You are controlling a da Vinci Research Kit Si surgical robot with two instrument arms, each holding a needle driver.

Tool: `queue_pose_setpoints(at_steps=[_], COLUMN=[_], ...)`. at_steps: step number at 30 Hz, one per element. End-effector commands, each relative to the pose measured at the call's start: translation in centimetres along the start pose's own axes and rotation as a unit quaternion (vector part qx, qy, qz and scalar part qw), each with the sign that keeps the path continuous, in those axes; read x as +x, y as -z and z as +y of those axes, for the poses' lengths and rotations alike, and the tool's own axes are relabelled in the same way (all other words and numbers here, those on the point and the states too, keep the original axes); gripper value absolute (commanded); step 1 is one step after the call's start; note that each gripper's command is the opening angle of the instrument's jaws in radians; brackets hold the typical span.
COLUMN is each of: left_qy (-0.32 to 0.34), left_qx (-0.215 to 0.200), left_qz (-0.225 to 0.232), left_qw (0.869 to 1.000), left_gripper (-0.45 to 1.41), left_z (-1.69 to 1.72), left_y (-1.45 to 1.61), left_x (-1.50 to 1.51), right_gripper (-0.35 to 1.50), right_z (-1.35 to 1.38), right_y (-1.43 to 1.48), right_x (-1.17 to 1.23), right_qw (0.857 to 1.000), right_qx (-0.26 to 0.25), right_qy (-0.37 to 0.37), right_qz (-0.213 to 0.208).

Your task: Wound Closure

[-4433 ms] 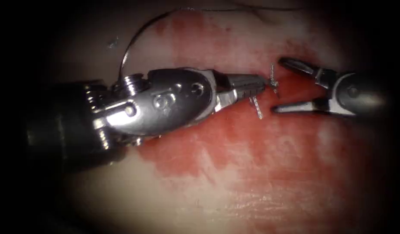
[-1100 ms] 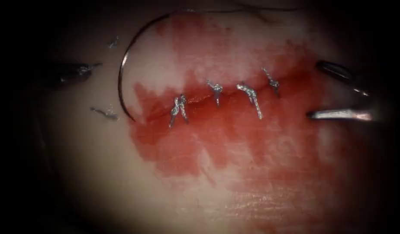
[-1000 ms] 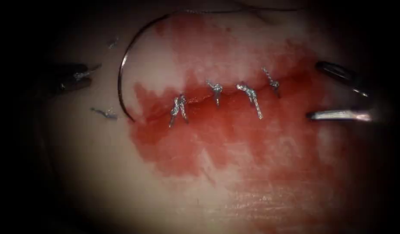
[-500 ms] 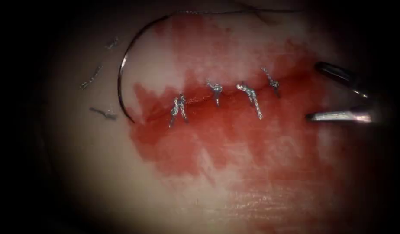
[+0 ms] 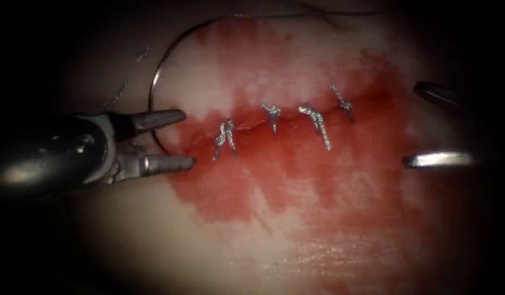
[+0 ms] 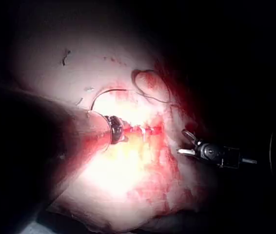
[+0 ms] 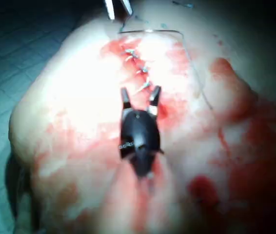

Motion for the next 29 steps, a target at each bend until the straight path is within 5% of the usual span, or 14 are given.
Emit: queue_pose_setpoints(at_steps=[1,29], left_qy=[-0.013,-0.029], left_qx=[-0.014,-0.031], left_qz=[0.010,0.057], left_qw=[1.000,0.997], left_gripper=[0.47,0.55], left_z=[0.00,-0.15], left_y=[-0.15,-0.17], left_x=[0.02,0.04], right_gripper=[1.38,1.33], right_z=[-0.01,-0.10], right_y=[-0.04,-0.03], right_x=[0.03,0.16], right_qw=[1.000,0.999], right_qx=[0.004,0.032], right_qy=[-0.001,0.006], right_qz=[0.002,-0.010])
